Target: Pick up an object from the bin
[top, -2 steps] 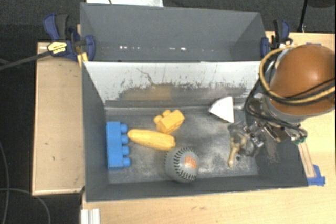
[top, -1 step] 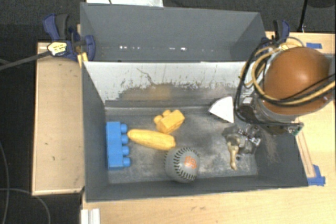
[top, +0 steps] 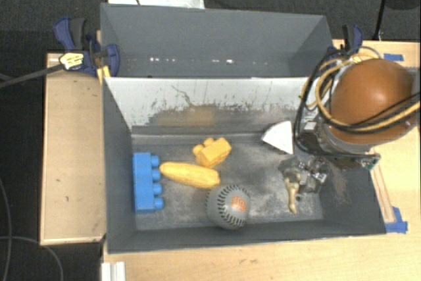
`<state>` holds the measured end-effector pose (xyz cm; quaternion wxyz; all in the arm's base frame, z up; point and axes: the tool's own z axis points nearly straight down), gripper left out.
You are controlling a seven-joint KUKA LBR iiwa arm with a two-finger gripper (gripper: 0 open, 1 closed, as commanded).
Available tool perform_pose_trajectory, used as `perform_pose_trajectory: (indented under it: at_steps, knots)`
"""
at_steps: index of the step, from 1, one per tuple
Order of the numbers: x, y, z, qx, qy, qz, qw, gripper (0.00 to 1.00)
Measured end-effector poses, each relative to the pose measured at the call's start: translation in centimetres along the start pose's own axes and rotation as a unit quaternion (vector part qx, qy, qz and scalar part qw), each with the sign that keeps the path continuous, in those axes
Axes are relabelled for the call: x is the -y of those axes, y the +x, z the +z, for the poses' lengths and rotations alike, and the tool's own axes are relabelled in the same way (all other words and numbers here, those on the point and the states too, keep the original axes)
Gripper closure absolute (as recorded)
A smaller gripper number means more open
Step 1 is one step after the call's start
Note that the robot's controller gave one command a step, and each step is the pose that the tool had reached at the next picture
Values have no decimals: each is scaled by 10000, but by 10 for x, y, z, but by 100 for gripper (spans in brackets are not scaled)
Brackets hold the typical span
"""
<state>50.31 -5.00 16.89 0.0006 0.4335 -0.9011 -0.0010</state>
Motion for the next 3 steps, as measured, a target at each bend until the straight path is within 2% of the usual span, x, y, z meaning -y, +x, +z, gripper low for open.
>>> perform_pose_trajectory:
  at_steps: [1, 2, 3]
  knots:
    - [0, 0, -1, 4, 1, 6, 10000, 100]
    - [62, -13, -29, 17, 14, 96, 10000, 100]
    - [62, -13, -30, 15, 12, 107, 9999, 100]
